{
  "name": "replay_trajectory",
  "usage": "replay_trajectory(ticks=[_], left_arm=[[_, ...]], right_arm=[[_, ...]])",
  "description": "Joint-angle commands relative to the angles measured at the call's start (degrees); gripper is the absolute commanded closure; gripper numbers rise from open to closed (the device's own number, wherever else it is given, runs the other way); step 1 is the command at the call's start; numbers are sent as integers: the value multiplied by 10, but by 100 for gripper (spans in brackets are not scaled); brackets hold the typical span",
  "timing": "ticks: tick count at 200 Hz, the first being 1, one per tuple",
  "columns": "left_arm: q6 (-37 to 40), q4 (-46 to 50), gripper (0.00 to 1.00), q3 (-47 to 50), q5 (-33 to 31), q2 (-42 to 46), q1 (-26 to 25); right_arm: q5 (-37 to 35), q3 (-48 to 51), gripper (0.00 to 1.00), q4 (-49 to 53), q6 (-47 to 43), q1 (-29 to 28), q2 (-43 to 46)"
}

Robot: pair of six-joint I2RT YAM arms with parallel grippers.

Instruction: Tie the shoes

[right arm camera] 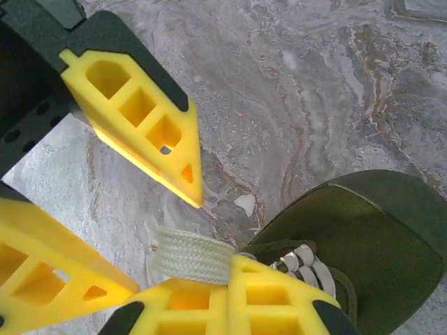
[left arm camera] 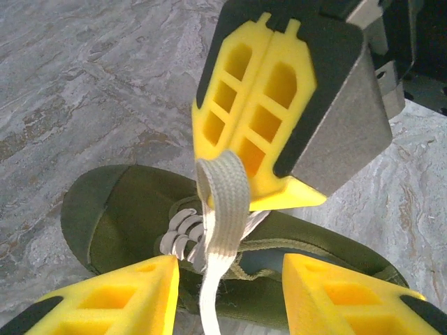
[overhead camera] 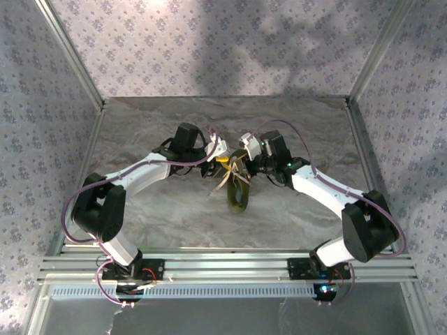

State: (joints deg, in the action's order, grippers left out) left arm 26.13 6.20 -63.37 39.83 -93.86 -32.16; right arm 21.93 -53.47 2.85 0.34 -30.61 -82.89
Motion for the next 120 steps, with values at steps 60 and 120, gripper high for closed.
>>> replay_trajectory(ticks=[60, 120], left_arm=[[17, -1, 60, -49, 34, -14, 0], [17, 26, 100, -72, 54, -23, -3]], right_arm=[[32, -3, 100, 9, -13, -2, 6], [39, -14, 100, 24, -14, -3, 0]])
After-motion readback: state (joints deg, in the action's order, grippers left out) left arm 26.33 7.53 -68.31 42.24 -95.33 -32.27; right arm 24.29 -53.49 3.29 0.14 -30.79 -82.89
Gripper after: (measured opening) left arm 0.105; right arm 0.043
